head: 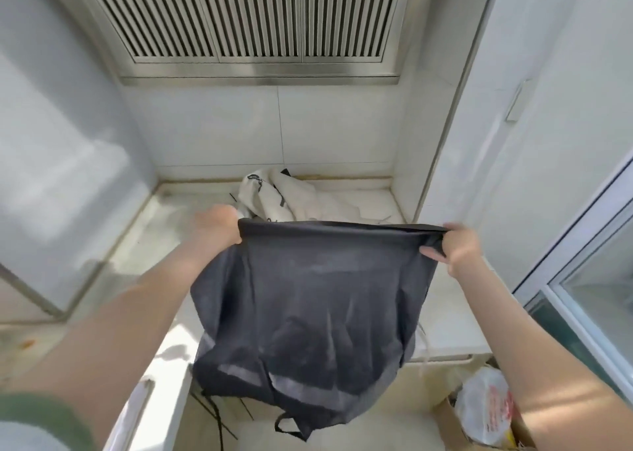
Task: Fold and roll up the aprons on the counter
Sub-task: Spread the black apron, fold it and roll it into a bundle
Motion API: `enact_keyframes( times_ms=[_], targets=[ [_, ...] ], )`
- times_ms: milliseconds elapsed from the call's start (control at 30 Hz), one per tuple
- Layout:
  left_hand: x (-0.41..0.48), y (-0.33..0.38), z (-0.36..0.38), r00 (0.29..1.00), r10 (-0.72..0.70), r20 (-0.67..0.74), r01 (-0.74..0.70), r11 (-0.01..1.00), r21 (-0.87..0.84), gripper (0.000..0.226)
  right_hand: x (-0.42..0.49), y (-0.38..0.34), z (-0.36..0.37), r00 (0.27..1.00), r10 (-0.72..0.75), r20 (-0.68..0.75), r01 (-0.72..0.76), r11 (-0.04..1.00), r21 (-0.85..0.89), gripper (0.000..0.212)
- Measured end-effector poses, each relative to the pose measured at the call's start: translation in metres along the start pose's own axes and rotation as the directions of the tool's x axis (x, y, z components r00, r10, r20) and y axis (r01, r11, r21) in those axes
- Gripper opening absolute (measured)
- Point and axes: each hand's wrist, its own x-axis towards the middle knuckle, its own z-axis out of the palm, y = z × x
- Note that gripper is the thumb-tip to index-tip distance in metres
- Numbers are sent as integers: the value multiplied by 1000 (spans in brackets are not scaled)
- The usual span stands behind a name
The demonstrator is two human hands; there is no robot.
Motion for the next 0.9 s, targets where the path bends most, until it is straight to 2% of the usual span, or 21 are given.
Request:
enact_keyframes(
  times_ms=[33,67,100,167,267,333,367,433,500,567,633,733,800,900],
  targets=[
    [3,-2,-3,1000,-8,-11,8,1000,30,30,6,-3,2,999,-28,-28,30,998,57,42],
    [6,-3,-5,1000,-10,-20,11,999,49,31,8,-5,3,994,-96,-50,96,995,-3,51],
    [9,-5,-8,999,-20,-35,22,998,58,31,10,-8,4,981,-191,-43,184,974,-130,58],
    [15,-8,-14,994,-51,-95,58,996,74,30,13,-15,8,919,-393,28,378,859,-345,63],
    [21,-12,-18,978,-55,-201,84,987,138,24,17,-23,16,804,-589,75,532,658,-533,56],
    [25,-17,-17,962,-44,-271,95,979,178,14,23,-27,20,785,-617,50,503,589,-633,42],
    [28,-21,-16,946,-31,-322,92,980,176,10,28,-31,22,810,-586,41,456,584,-672,32],
    [40,-30,-13,888,-4,-459,75,988,136,11,39,-43,26,895,-445,33,345,642,-685,15],
    [54,-35,-10,854,-5,-521,58,995,85,20,50,-54,30,962,-269,39,236,755,-612,20],
    [69,-35,-8,890,15,-456,47,991,125,27,61,-56,38,998,-22,60,47,892,-450,13],
    [86,-36,-4,940,47,-339,30,976,217,29,72,-52,49,989,131,70,-98,930,-353,12],
    [112,-44,0,978,46,-203,7,967,254,28,84,-47,72,984,150,99,-128,971,-201,33],
    [138,-51,1,994,-13,-112,32,985,171,35,98,-44,96,975,208,78,-214,974,70,36],
    [172,-57,8,995,-101,7,100,995,22,36,118,-30,126,986,167,19,-168,976,138,39]
  ],
)
